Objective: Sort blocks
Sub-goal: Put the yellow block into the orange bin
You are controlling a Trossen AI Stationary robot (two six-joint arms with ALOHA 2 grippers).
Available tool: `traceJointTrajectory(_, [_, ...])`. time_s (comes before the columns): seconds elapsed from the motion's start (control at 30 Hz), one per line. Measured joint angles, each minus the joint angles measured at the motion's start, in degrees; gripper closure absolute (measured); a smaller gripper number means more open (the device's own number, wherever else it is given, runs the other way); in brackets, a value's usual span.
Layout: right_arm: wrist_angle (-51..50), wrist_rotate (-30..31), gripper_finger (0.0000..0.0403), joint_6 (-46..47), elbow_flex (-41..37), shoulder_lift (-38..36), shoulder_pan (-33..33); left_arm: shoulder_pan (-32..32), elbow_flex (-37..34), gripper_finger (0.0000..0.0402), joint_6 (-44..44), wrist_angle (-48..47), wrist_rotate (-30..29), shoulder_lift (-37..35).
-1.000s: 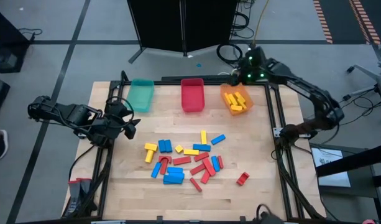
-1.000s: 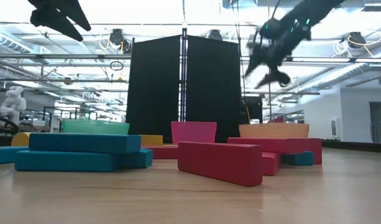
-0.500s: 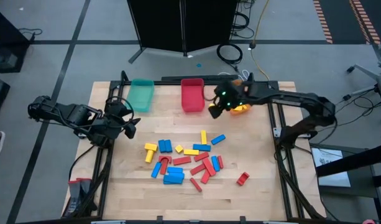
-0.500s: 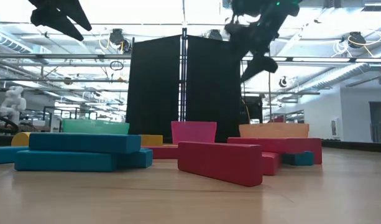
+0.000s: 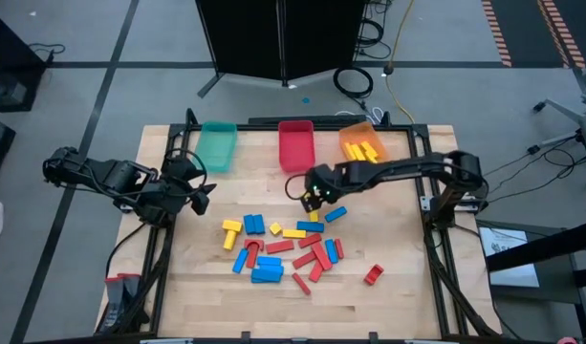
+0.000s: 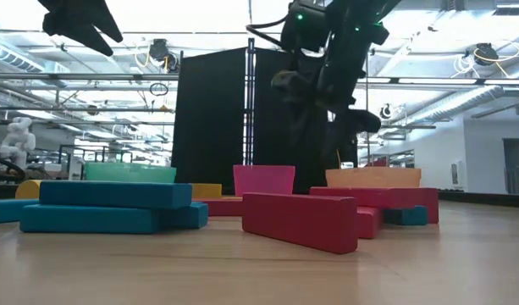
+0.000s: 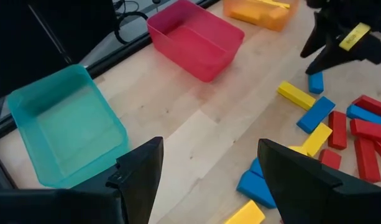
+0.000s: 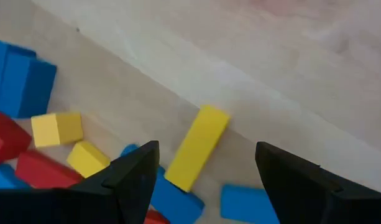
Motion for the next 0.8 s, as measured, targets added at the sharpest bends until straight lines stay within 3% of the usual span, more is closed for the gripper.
traceJointTrajectory(0.4, [3.4, 0.7, 0.014, 8.4, 0.0, 6.3, 4.0, 0.0, 0.0, 0.0134, 0.0, -0.1, 2.2, 0.0])
traceJointTrajectory(0.67, [6.3, 1.2, 0.0141, 9.3, 0.0, 10.1, 4.5, 0.0, 0.0, 0.0134, 1.5, -0.2, 2.6, 0.0])
traceJointTrajectory(0.8, [5.0, 1.0, 0.0169, 10.2, 0.1, 11.3, 4.5, 0.0, 0.0, 0.0134, 1.5, -0.1, 2.7, 0.0])
